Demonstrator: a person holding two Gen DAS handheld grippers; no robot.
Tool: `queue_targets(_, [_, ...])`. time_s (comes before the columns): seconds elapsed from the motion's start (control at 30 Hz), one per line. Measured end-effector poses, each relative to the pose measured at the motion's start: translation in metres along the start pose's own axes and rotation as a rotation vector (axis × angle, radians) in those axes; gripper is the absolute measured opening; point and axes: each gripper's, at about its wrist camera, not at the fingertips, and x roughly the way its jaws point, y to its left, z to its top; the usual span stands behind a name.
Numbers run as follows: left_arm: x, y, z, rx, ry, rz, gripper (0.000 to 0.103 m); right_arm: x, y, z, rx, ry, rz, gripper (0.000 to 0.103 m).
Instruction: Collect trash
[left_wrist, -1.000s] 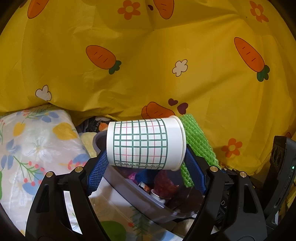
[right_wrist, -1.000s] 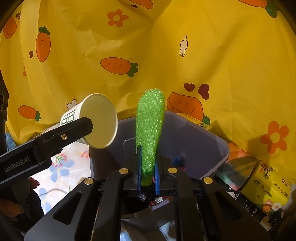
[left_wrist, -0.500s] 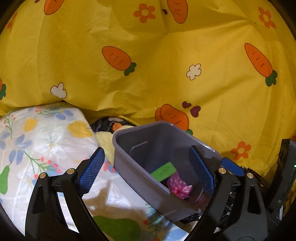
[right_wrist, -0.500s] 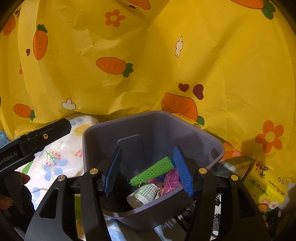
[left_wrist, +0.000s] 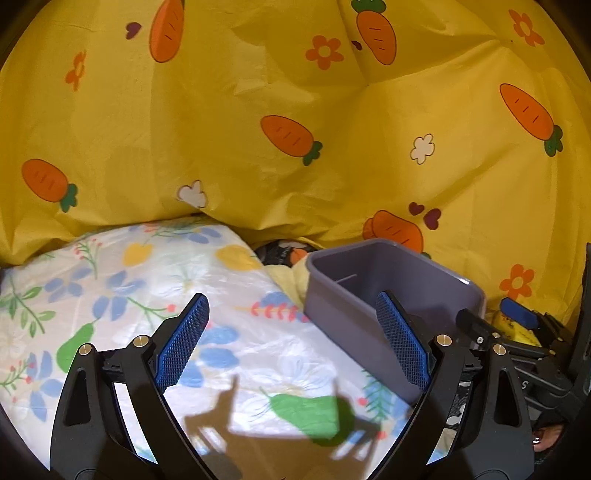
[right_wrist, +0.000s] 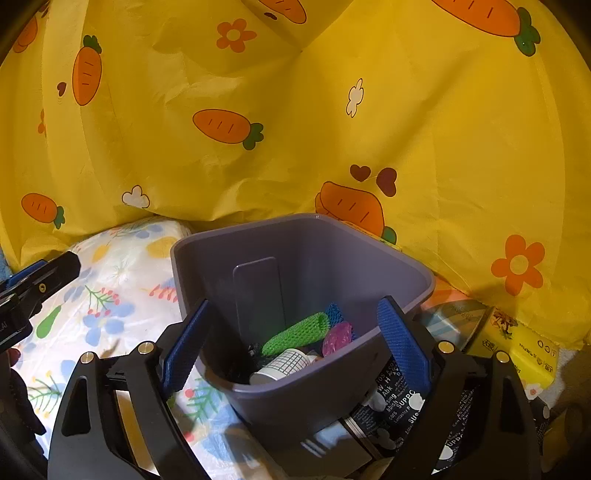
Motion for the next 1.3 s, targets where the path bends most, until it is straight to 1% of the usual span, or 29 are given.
queue_targets(0.07, [-0.016, 0.006, -0.006, 0.017, -0.023, 0.052, 0.093, -0.006, 0.004, -0.004, -0.001, -0.002, -0.008, 0.09])
queue_targets(0.17, [-0.038, 0.012, -0.017, 0.04, -0.051, 0.119, 0.097, -0.018, 0.012, -0.011, -0.002, -0.024, -0.008, 0.097])
queue_targets(0.27, [-0.058, 0.02, -0.029, 0.048, -0.061, 0.166, 0.097, -0.032, 0.024, -0.017, -0.023, -0.044, 0.005, 0.097])
queue_targets(0.33, [-0.071, 0.027, -0.039, 0.033, -0.058, 0.186, 0.097, -0.041, 0.033, -0.022, -0.033, -0.045, 0.016, 0.097])
queue_targets(0.43, [-0.089, 0.038, -0.053, -0.008, -0.052, 0.183, 0.097, -0.055, 0.045, -0.031, -0.05, -0.058, 0.038, 0.097])
queue_targets(0.5, [-0.1, 0.043, -0.061, -0.029, -0.051, 0.197, 0.097, -0.065, 0.054, -0.039, -0.059, -0.072, 0.053, 0.097])
queue_targets(0.67, [-0.124, 0.05, -0.079, -0.029, -0.062, 0.245, 0.097, -0.083, 0.071, -0.053, -0.069, -0.107, 0.067, 0.097])
queue_targets(0.87, [-0.142, 0.06, -0.097, -0.07, -0.057, 0.274, 0.097, -0.096, 0.088, -0.068, -0.081, -0.128, 0.089, 0.097])
queue_targets(1.07, [-0.15, 0.064, -0.103, -0.087, -0.061, 0.292, 0.097, -0.1, 0.095, -0.078, -0.106, -0.13, 0.088, 0.097])
queue_targets(1.23, [-0.153, 0.064, -0.104, -0.093, -0.067, 0.308, 0.097, -0.105, 0.098, -0.08, -0.118, -0.14, 0.099, 0.097])
queue_targets(1.3, [-0.154, 0.064, -0.104, -0.098, -0.07, 0.303, 0.097, -0.106, 0.099, -0.08, -0.114, -0.144, 0.1, 0.097])
